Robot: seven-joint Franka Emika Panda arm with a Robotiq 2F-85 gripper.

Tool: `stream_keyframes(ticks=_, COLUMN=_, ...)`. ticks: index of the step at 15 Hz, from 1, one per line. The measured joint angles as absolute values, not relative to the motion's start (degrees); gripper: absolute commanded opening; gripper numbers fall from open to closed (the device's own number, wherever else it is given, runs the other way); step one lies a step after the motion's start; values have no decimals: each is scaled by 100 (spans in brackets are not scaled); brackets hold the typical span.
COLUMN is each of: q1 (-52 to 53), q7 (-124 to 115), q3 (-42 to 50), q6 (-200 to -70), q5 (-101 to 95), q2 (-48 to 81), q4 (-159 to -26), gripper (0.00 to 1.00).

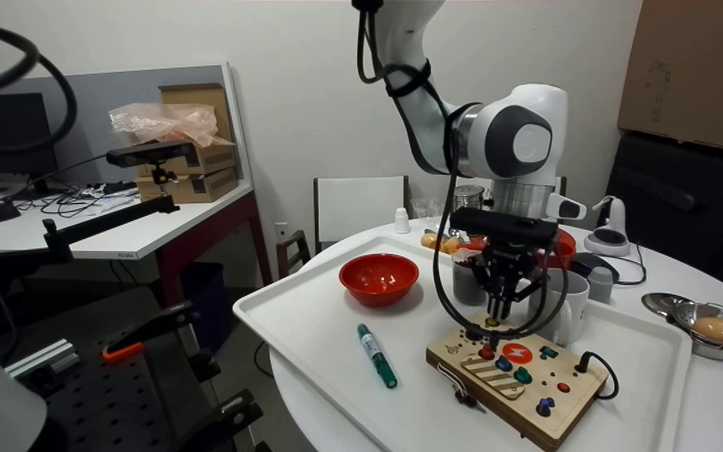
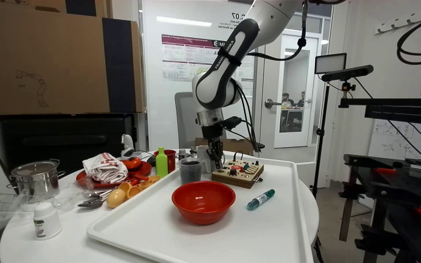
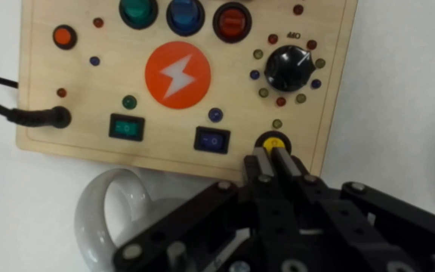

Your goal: Press down on the yellow button

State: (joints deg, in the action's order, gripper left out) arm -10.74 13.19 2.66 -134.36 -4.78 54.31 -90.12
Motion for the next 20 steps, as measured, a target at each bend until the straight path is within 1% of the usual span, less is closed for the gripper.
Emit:
stream_keyframes(ticks=8, q1=-1069, q7=1301, q3=266, q6=-13228, q5=-478, q2=5510, q4=-8845, gripper=10)
stream_keyframes(ticks=20, q1=-1096, q7=1197, q3=252, q6=-13271, q5=-355, q2=5535, q4=-8838, gripper=10)
